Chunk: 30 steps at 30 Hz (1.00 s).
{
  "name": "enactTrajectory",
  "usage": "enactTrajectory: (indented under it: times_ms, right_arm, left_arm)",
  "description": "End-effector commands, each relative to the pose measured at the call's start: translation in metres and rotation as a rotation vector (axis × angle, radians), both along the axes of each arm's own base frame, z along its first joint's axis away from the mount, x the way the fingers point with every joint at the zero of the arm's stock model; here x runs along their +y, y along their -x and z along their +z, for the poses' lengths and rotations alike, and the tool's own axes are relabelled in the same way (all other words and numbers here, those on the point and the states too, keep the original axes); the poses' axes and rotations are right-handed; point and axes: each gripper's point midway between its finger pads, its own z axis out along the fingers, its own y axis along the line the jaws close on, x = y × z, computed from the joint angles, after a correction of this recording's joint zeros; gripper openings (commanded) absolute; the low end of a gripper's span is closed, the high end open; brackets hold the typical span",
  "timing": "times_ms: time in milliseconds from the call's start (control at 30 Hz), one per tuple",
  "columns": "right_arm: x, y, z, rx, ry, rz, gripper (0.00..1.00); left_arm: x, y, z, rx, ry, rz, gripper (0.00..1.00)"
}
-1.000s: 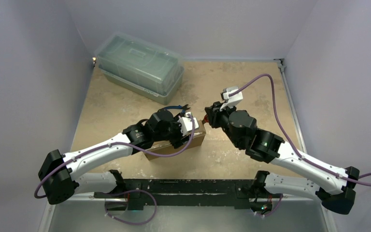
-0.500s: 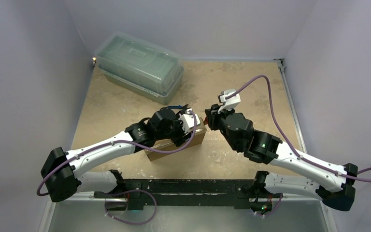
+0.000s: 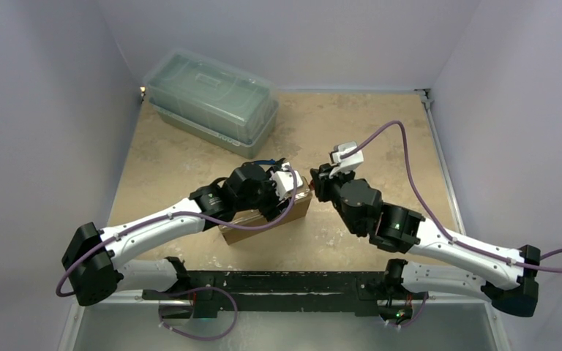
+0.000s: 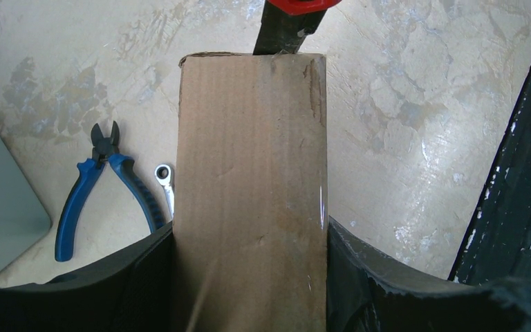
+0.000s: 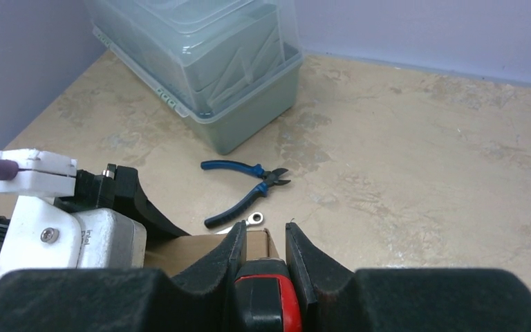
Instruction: Unpack the express box
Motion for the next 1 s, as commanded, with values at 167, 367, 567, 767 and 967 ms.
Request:
enactTrajectory:
  times_ms: [167, 367, 567, 767, 967]
  right_arm:
    - [-0.007, 0.014, -0.02, -0.027, -0.04, 0.001, 0.0]
    - [-0.007, 0.017, -0.019, -0.058, -0.081, 0.001, 0.0]
    - [-0.001, 0.018, -0.006, -0.085, -0.128, -0.01, 0.0]
    - [-0.011, 0.015, 0.037, -0.107, -0.181, -0.079, 0.0]
    - [-0.035, 0.016, 0.079, -0.109, -0.243, -0.144, 0.0]
  left_arm:
    - [0.013, -0.03, -0.005, -0.015, -0.033, 0.119, 0.26]
    - [0.012, -0.029, -0.004, -0.013, -0.027, 0.11, 0.26]
    - [0.011, -0.026, -0.004, -0.007, -0.027, 0.095, 0.26]
    - [0.007, -0.022, -0.012, 0.019, -0.042, 0.056, 0.26]
    - [0.001, -0.017, -0.018, 0.065, -0.053, 0.024, 0.27]
